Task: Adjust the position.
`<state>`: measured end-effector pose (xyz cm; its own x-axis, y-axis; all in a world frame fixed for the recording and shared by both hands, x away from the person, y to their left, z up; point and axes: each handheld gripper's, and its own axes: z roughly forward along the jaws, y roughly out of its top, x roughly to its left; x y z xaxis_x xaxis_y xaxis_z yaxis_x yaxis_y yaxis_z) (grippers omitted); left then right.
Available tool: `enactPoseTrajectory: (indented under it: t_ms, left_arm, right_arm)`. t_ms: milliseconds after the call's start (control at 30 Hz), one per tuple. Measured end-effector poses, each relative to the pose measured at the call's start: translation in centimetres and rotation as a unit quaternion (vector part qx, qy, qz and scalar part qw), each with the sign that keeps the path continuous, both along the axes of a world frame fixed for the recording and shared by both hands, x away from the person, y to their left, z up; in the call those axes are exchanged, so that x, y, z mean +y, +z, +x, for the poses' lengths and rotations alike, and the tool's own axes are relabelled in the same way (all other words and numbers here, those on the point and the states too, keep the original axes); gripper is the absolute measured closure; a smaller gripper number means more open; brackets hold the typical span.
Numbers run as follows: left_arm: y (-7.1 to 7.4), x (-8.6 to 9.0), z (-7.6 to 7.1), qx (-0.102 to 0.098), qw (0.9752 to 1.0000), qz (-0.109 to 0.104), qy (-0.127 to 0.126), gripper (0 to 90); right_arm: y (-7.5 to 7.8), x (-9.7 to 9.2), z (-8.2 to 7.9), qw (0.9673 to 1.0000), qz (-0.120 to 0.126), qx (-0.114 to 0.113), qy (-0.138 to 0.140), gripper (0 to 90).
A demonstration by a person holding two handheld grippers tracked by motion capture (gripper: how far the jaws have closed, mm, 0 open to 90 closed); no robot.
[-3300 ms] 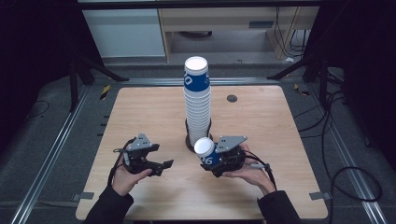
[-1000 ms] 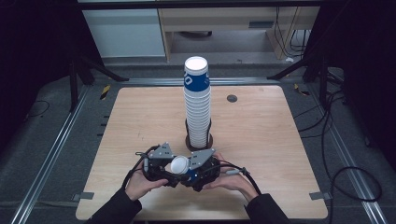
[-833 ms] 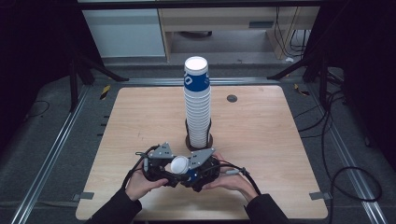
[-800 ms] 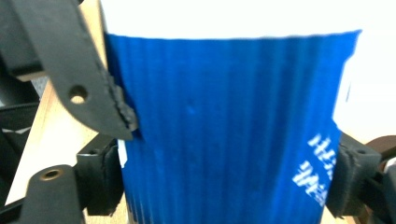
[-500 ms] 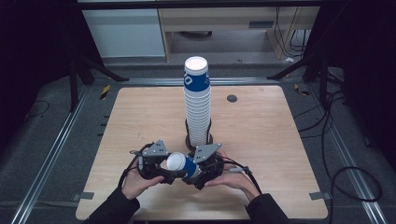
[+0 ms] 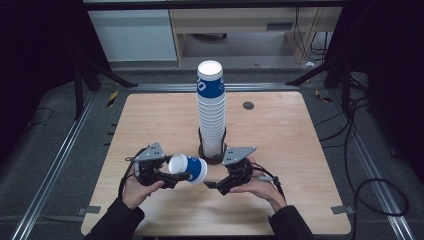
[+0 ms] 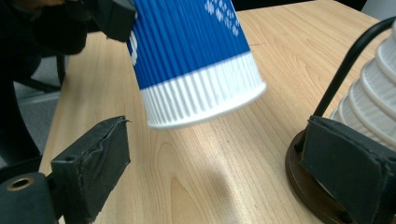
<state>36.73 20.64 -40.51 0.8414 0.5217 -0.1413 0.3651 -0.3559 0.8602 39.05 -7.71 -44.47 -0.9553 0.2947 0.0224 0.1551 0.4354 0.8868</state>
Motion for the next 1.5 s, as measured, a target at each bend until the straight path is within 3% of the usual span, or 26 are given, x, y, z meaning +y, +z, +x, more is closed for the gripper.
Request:
enactPoseTrajectory:
  t_ms: [33,167,433,633,967,1500]
  left_arm:
    - [0.0,0.0,0.0,0.0,1.0,0.0,0.0,26.0]
    - [0.0,0.0,0.0,0.0,0.9994,-0.033,-0.006,26.0]
    - [0.1,-0.6,-0.5,-0.005,0.9974,-0.062,-0.035,26.0]
    - [0.1,-1.1,-0.8,-0.007,0.9964,-0.065,-0.053,26.0]
    - [-0.3,-2.1,-1.1,0.001,0.9937,-0.066,-0.09,26.0]
    - [-0.2,-1.9,-0.9,0.012,0.9928,-0.072,-0.095,25.3]
  right_arm:
    - [-0.1,-0.1,0.1,1.0,0.003,0.004,0.0,7.7]
    - [-0.3,-0.2,0.2,0.9997,0.018,0.016,0.007,7.7]
    - [-0.6,0.2,0.1,0.9989,0.031,0.025,0.023,7.5]
    - [-0.6,0.6,-0.3,0.9972,0.05,0.029,0.048,7.5]
    - [-0.8,1.2,-0.6,0.9948,0.061,0.031,0.076,10.2]
    - [-0.6,0.9,-0.7,0.9935,0.063,0.031,0.089,16.2]
